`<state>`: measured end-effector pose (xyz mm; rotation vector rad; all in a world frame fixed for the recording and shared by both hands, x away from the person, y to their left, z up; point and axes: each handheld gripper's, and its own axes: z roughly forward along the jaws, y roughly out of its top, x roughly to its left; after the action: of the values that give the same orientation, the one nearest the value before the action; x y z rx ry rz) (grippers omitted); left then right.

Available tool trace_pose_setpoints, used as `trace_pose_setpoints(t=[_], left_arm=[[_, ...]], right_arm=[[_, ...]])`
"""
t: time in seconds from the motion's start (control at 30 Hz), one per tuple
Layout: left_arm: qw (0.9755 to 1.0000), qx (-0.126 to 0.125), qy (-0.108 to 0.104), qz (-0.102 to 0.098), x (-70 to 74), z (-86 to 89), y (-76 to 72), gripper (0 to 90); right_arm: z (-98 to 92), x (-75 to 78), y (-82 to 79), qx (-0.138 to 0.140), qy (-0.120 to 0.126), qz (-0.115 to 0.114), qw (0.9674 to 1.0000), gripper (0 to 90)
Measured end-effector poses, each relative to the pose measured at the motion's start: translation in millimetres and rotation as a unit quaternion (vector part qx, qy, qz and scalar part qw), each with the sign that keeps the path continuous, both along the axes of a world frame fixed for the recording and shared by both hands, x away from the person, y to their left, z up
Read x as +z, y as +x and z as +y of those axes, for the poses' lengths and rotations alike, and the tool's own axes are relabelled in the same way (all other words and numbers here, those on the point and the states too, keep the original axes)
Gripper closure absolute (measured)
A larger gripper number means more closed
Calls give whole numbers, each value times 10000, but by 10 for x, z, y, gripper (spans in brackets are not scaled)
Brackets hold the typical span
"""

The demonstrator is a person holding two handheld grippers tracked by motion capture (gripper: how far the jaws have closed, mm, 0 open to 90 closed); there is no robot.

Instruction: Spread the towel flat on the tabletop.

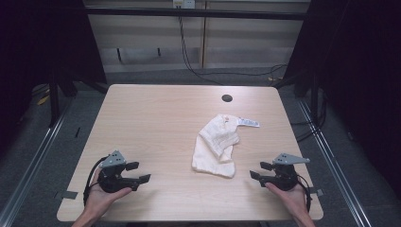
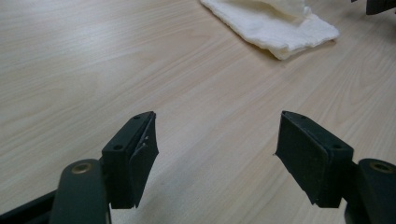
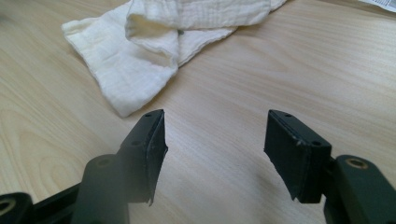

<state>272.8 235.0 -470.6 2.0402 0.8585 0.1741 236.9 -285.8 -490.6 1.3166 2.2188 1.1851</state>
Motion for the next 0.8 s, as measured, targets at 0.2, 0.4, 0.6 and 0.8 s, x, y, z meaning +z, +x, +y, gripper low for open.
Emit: trace_pose_setpoints(t=[0.2,0.4,0.6,0.8], left_arm=[[9999,96,-106,-13,22,24,25,279],[9999,98,-71,8,11,10,62,268],[9999,68,-47,-59,37,5,38,266],[9999,62,-68,-134,57,9,15,266]], right_arm=[[17,7,-8,80,74,15,9999,400],[32,1,42,138,164,105,9997,388],[106,117,85,273,58,-37,9996,383],[181,157,243,344,-28,-32,9994,375]])
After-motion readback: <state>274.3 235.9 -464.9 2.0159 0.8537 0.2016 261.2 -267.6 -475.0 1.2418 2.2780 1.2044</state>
